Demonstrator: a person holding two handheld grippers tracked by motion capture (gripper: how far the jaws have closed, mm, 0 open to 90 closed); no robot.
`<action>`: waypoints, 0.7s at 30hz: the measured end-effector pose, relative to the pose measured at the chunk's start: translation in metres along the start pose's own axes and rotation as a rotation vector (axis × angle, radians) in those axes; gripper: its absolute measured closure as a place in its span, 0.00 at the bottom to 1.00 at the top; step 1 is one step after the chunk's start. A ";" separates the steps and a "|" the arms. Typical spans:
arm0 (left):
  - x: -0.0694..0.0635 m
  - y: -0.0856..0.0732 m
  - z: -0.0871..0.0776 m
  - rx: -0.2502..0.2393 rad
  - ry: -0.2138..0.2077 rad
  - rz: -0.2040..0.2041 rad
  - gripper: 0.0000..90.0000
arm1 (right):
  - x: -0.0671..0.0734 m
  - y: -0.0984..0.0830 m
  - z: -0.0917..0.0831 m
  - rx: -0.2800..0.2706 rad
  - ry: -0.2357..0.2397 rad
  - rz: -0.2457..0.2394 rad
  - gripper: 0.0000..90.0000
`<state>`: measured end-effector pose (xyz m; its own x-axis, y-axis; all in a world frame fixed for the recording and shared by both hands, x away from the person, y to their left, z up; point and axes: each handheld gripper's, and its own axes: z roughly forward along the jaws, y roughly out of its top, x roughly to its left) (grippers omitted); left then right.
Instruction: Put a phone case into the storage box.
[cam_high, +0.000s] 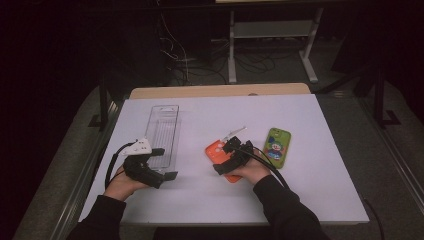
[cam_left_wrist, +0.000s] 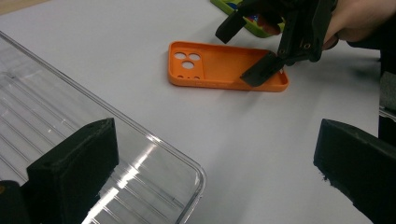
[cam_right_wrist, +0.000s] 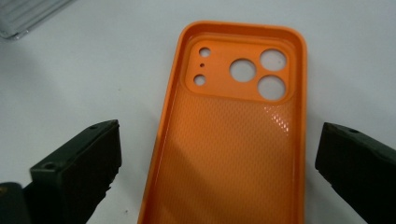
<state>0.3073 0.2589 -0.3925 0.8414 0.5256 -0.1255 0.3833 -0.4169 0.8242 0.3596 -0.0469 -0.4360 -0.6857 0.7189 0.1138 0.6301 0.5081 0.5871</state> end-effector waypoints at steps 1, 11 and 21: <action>0.000 0.000 0.000 -0.001 -0.001 0.000 0.00 | 0.000 0.000 0.001 0.003 -0.003 0.002 0.00; 0.000 0.000 0.001 -0.001 0.001 -0.002 0.00 | 0.003 -0.006 0.008 0.012 -0.044 -0.016 0.06; 0.000 0.000 0.001 -0.003 0.001 0.001 0.00 | 0.007 -0.008 0.008 0.003 -0.098 -0.026 0.11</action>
<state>0.3080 0.2582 -0.3937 0.8413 0.5260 -0.1245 0.3817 -0.4152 0.8258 0.3522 -0.0419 -0.4468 -0.6629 0.7484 0.0199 0.6141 0.5284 0.5863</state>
